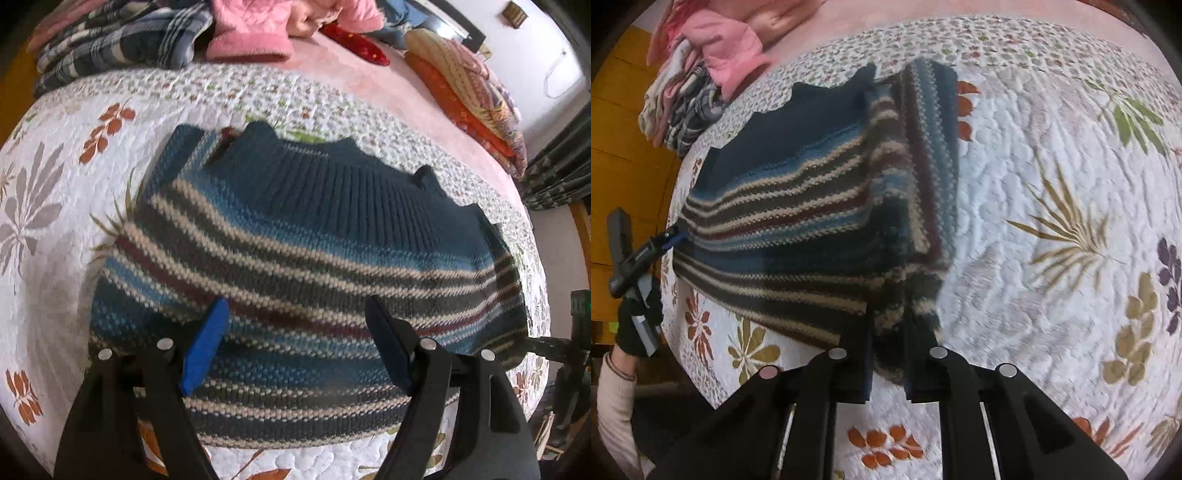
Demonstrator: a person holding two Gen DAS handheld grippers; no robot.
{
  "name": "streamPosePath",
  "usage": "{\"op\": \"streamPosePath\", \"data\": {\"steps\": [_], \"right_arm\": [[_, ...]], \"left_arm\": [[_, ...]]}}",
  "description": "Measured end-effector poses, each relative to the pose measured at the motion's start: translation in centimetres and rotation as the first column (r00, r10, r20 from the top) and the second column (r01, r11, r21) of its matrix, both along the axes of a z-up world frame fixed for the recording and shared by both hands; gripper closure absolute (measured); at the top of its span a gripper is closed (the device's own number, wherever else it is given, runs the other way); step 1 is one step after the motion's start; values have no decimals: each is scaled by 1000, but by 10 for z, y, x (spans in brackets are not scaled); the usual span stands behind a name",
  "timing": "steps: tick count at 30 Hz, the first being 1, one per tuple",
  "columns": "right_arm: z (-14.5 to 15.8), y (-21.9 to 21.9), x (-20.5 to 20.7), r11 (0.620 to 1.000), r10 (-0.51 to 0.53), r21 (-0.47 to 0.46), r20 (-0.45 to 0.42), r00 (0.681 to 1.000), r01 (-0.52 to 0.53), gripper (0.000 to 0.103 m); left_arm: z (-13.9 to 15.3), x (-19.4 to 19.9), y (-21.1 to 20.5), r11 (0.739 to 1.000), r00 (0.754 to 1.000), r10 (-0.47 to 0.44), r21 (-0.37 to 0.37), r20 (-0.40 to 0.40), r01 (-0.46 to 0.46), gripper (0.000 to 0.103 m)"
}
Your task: Fold small clothes
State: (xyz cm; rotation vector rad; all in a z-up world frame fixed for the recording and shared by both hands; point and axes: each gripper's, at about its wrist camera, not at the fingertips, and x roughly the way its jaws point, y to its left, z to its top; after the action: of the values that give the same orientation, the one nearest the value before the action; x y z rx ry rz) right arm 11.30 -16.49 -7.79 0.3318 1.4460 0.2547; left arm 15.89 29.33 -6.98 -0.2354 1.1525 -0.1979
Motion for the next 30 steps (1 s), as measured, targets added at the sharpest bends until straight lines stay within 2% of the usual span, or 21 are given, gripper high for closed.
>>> {"op": "streamPosePath", "data": {"steps": [7,11,14,17,21,25,30], "right_arm": [[-29,-12,-7,1000,-15,-1,-89,996,15,90],[-33,-2,-3,1000,1,-26,-103,995,-4,81],[-22,-9,4,1000,-22,-11,-77,997,21,64],[-8,-19,10,997,-69,23,-25,997,70,57],[-5,-28,19,989,-136,60,-6,991,136,50],[-10,-31,27,983,-161,82,-17,987,162,39],[-27,-25,31,981,-176,79,-40,983,179,38]], "left_arm": [[-9,3,-11,996,998,-54,68,-15,55,27],[-15,4,-14,993,997,-70,96,-26,72,27],[-12,4,-12,995,998,-61,76,-16,62,26],[-5,5,-11,999,999,-36,30,12,36,26],[2,7,-13,1000,999,-21,7,38,21,26],[1,10,-15,1000,999,-6,-4,35,6,26],[-5,13,-14,1000,1000,0,-2,22,0,26]]}}
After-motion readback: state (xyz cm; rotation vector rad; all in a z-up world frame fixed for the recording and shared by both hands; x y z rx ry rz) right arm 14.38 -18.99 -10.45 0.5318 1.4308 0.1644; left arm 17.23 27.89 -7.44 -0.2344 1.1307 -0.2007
